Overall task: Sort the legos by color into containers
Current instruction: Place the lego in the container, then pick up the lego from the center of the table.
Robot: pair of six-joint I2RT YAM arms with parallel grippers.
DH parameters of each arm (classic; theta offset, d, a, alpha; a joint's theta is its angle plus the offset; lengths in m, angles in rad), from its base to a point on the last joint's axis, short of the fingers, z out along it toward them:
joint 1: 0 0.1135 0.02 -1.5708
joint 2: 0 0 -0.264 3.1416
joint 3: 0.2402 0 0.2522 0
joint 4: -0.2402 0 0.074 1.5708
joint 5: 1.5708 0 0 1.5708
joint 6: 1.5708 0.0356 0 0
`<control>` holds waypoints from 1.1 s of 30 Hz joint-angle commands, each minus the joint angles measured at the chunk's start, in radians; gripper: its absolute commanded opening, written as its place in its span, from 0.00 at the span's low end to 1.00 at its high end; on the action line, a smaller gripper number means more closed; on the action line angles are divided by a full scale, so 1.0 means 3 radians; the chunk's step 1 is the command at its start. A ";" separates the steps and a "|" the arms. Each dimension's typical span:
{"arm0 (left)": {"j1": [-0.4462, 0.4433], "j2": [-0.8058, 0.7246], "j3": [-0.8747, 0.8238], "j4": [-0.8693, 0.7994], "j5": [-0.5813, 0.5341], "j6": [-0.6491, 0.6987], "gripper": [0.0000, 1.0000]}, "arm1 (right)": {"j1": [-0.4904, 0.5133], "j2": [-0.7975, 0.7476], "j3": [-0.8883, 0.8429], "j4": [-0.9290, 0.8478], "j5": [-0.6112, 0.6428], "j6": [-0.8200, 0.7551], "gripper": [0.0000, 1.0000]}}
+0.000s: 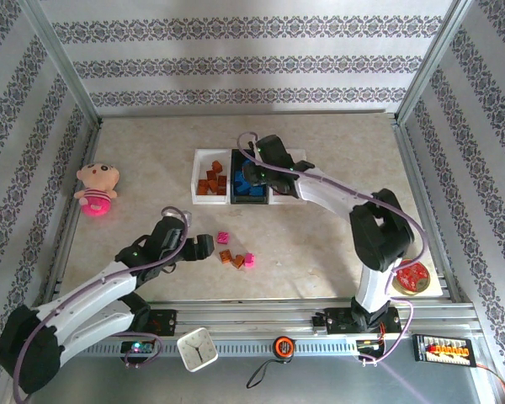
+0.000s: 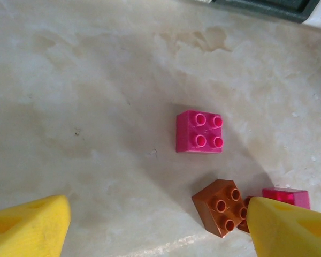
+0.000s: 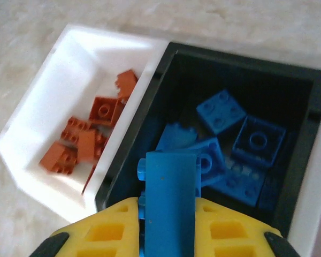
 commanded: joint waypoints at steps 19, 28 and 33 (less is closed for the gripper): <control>-0.0397 0.2068 0.0758 0.0867 -0.0157 0.0261 0.53 | 0.0206 -0.0917 -0.0916 0.0105 0.0303 0.0113 0.75; -0.0488 0.1902 0.0774 0.0790 -0.0200 0.0293 0.35 | 0.0443 -0.1844 -0.1879 0.0185 0.0527 0.0357 0.76; -0.0652 0.1774 0.1325 0.0560 -0.0077 0.0396 0.31 | 0.0431 -0.2641 -0.2561 0.0087 0.0925 0.0612 0.77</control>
